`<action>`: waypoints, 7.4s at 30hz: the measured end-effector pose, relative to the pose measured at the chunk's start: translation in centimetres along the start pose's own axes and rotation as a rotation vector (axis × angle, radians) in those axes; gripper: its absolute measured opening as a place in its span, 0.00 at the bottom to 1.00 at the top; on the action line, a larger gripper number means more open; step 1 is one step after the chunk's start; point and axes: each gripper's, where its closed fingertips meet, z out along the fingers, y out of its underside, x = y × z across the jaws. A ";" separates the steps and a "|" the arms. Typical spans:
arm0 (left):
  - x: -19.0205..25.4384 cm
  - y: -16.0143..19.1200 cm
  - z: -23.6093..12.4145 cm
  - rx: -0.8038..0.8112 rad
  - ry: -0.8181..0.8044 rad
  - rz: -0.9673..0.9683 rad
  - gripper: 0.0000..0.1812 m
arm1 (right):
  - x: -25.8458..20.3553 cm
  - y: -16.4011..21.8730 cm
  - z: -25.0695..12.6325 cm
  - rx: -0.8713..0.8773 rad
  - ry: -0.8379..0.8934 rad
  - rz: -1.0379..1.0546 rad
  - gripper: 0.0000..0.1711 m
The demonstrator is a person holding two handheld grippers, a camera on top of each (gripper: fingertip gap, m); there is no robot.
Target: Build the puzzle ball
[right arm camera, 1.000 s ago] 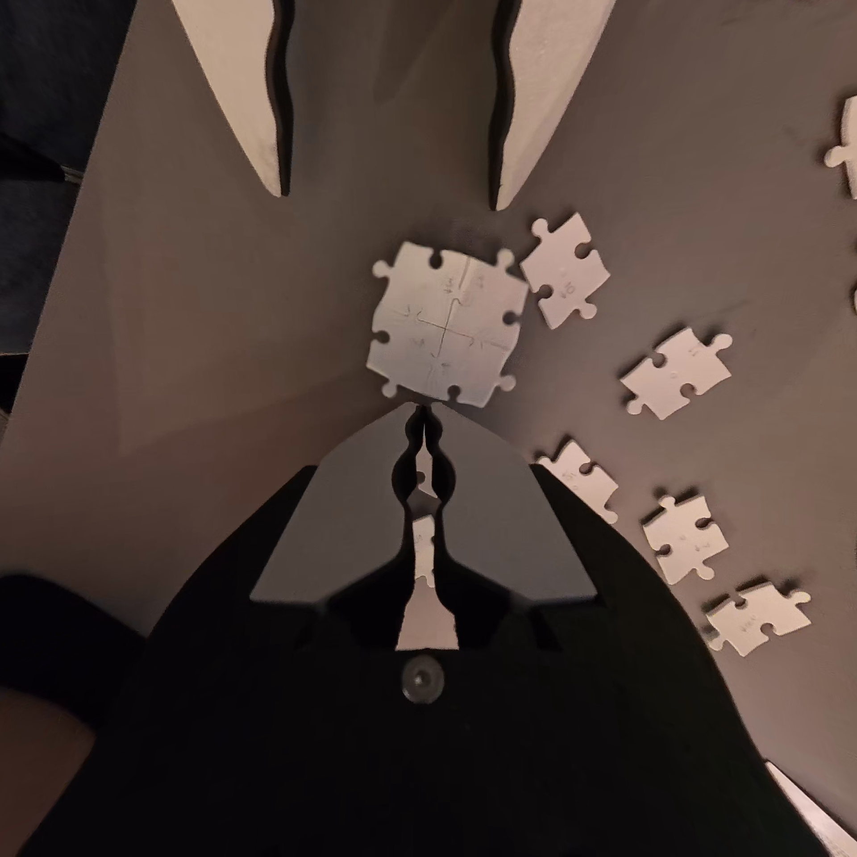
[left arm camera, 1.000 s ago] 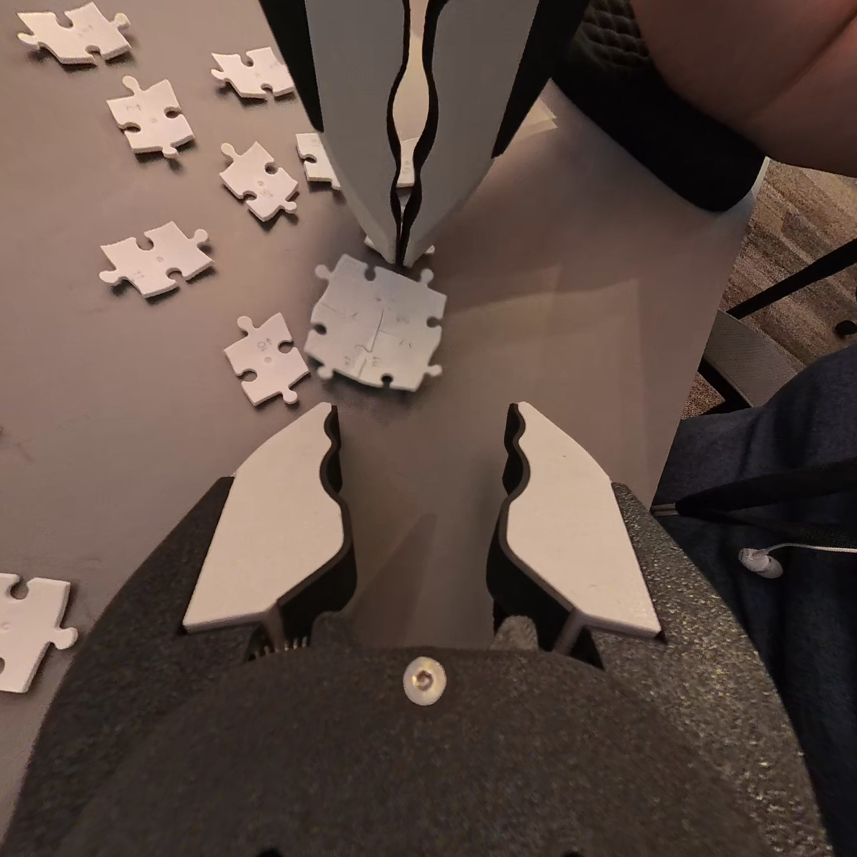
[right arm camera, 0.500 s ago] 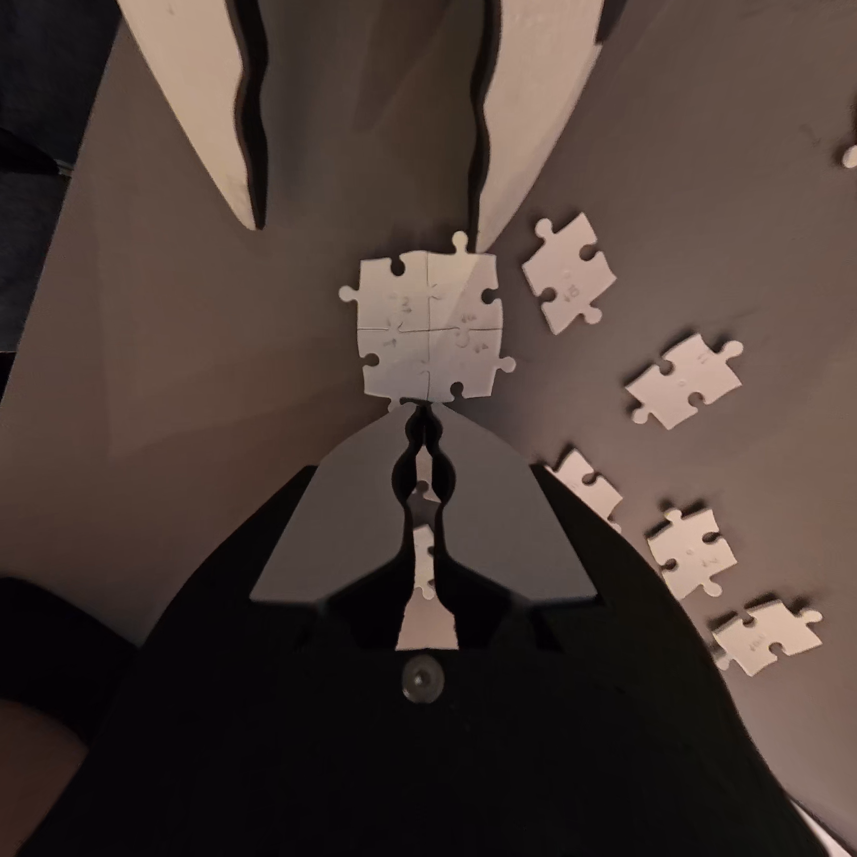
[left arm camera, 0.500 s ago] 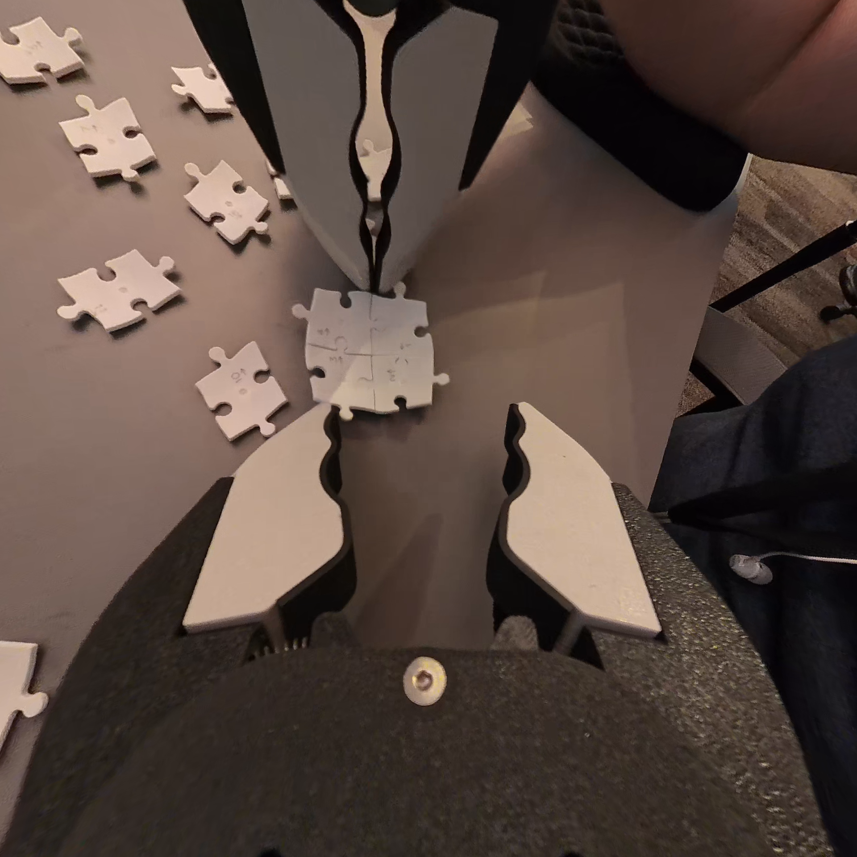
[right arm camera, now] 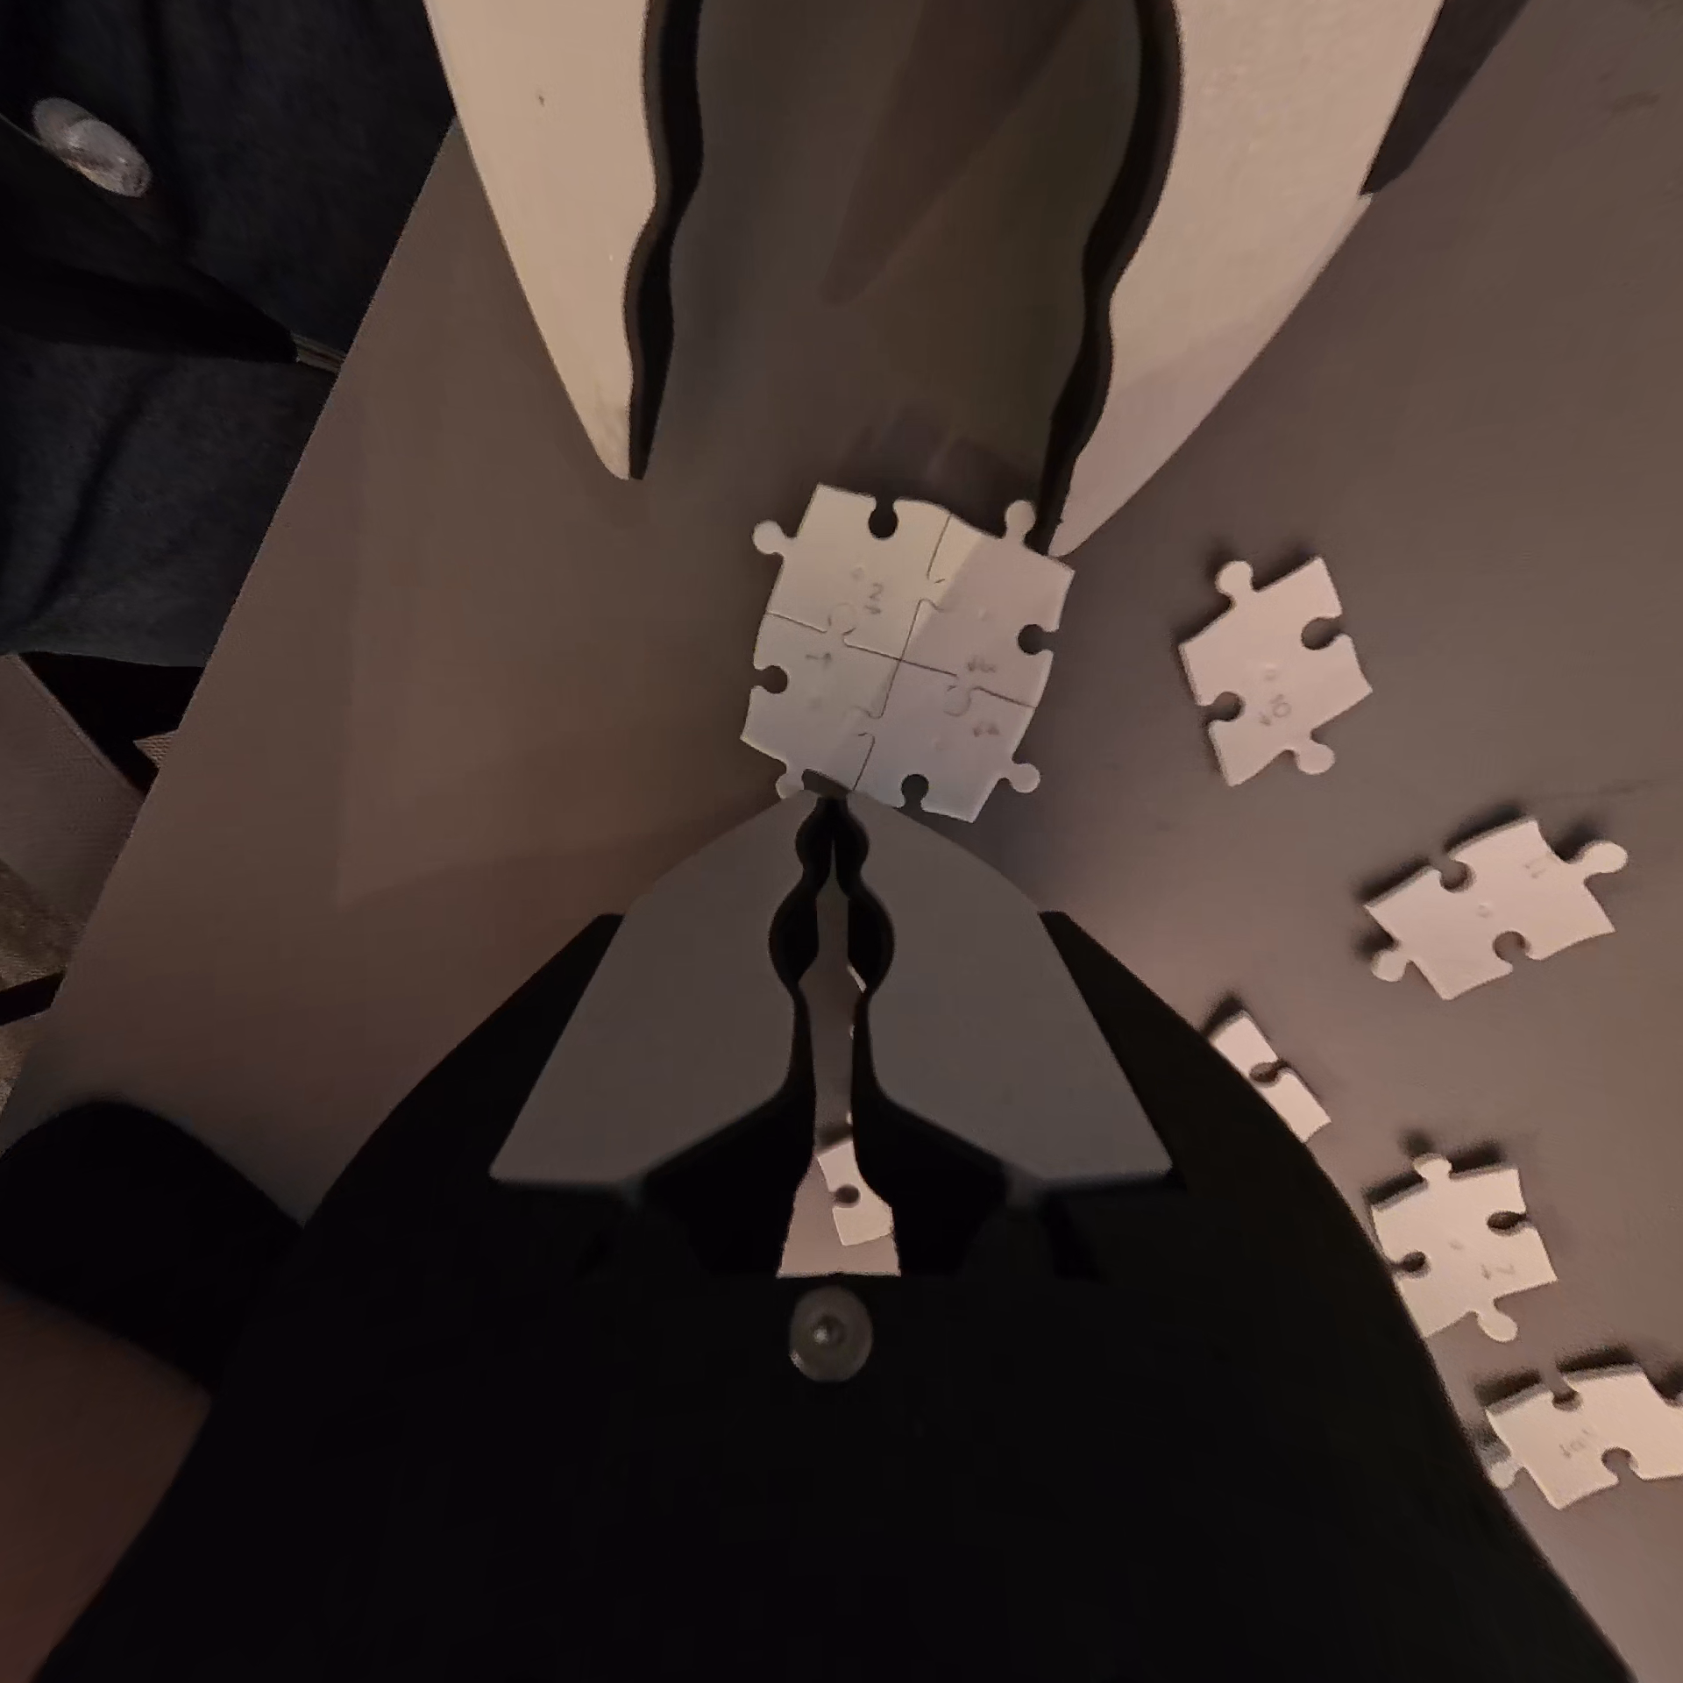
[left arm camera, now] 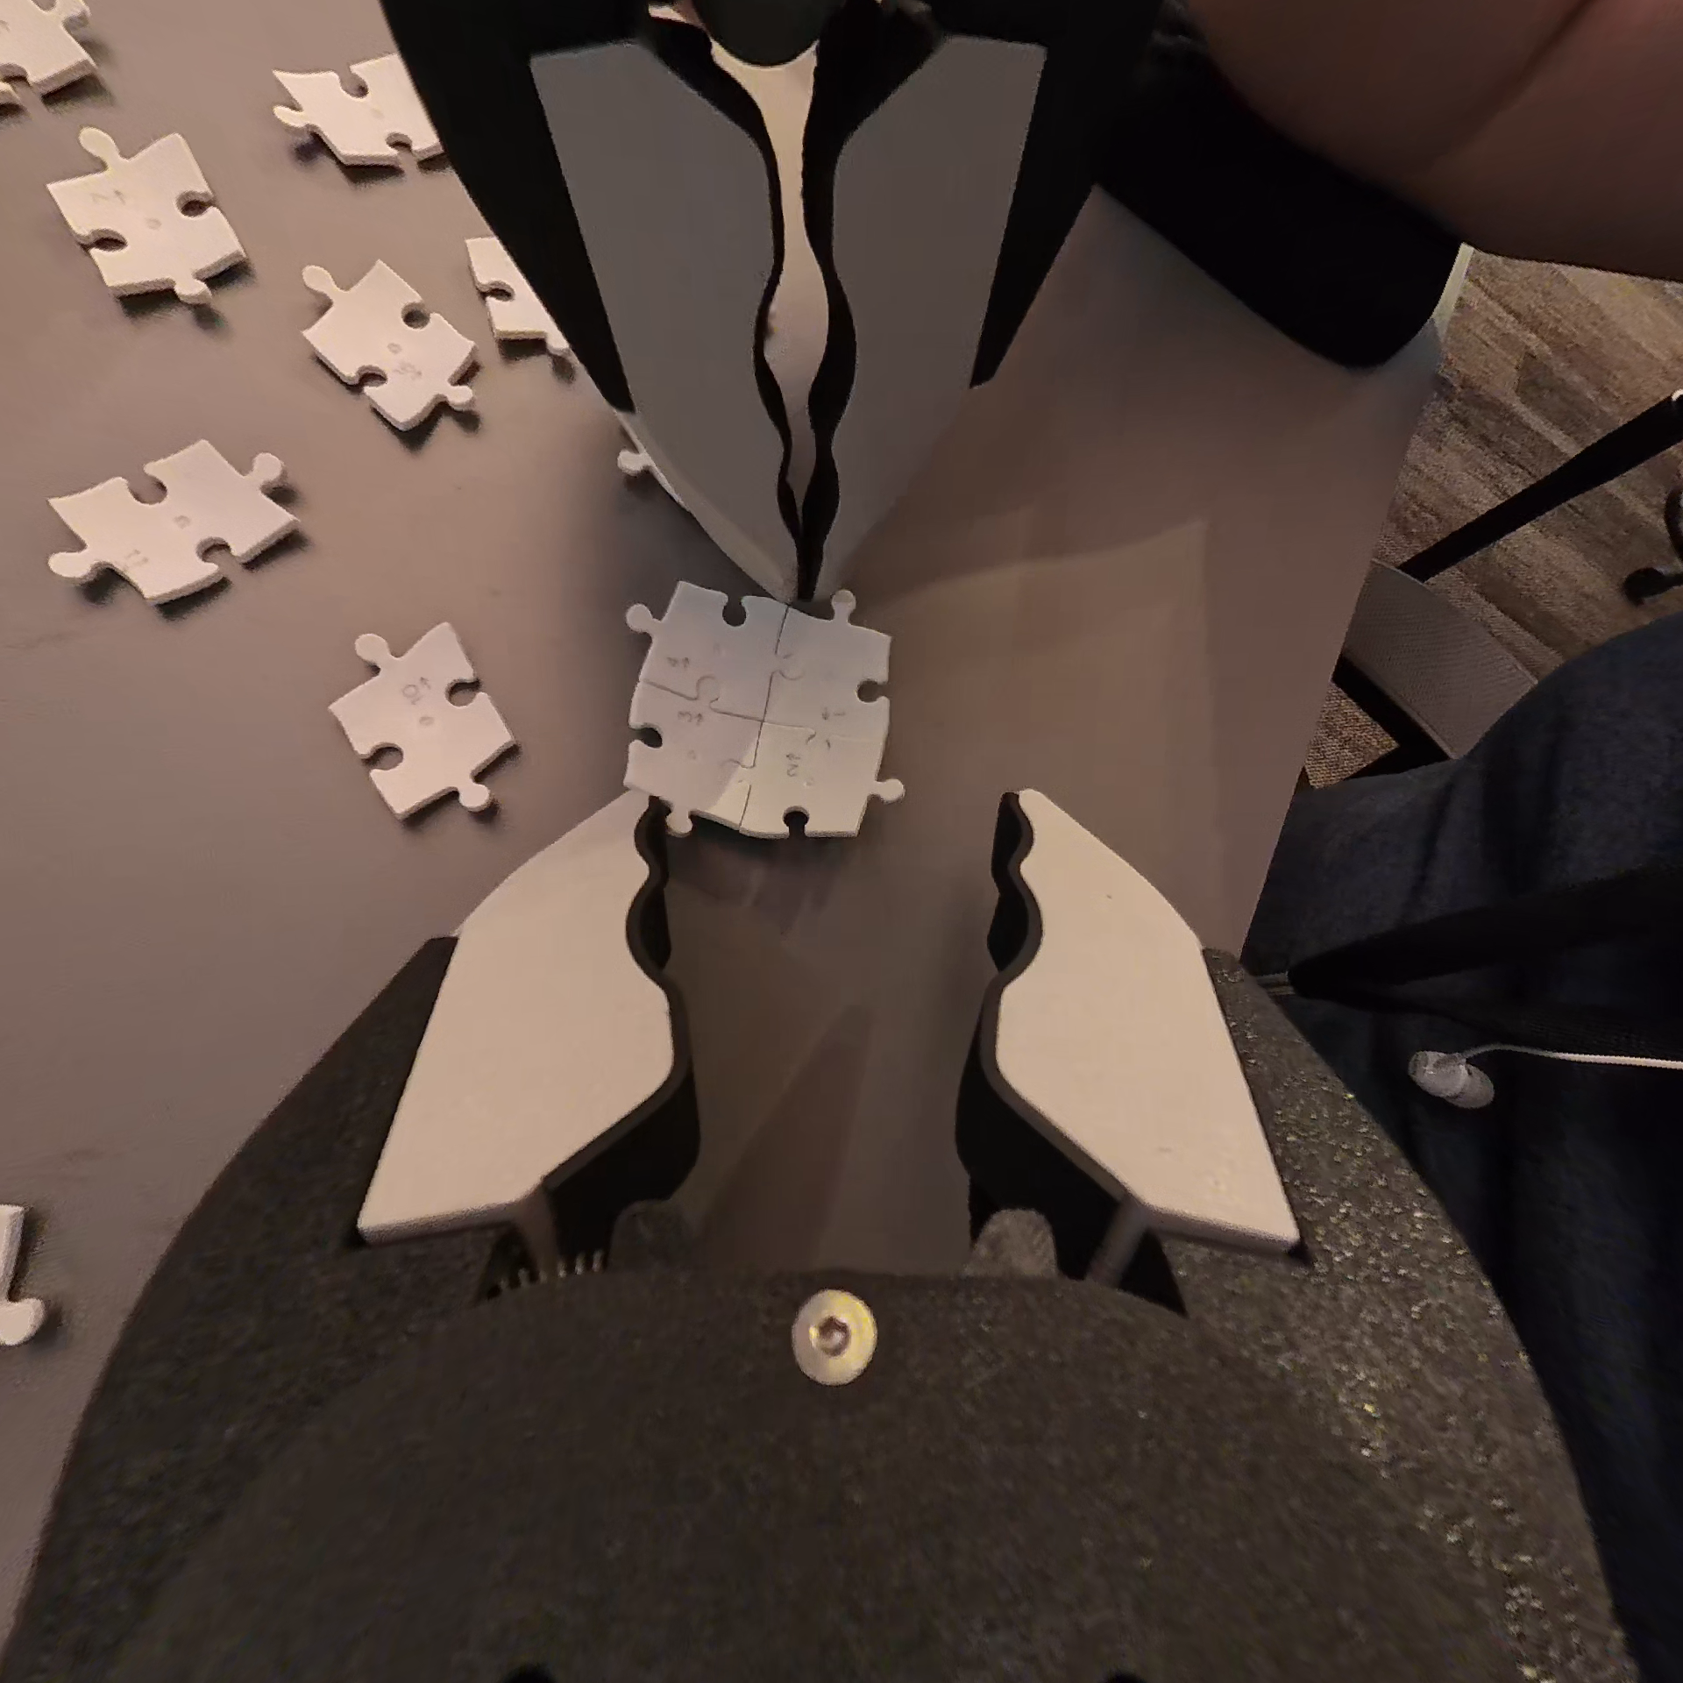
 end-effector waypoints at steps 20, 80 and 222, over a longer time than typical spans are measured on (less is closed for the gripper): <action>-0.7 -1.1 -2.4 0.147 0.016 -0.046 0.37 | -0.5 -0.1 -0.8 0.006 0.001 -0.007 0.01; -12.8 -14.6 -9.5 0.853 -0.323 0.035 0.36 | 8.8 -3.3 -8.2 0.642 0.395 0.217 0.07; -10.1 -14.2 -6.2 0.686 -0.168 0.090 0.31 | 8.9 -2.8 -4.9 0.450 0.448 0.138 0.01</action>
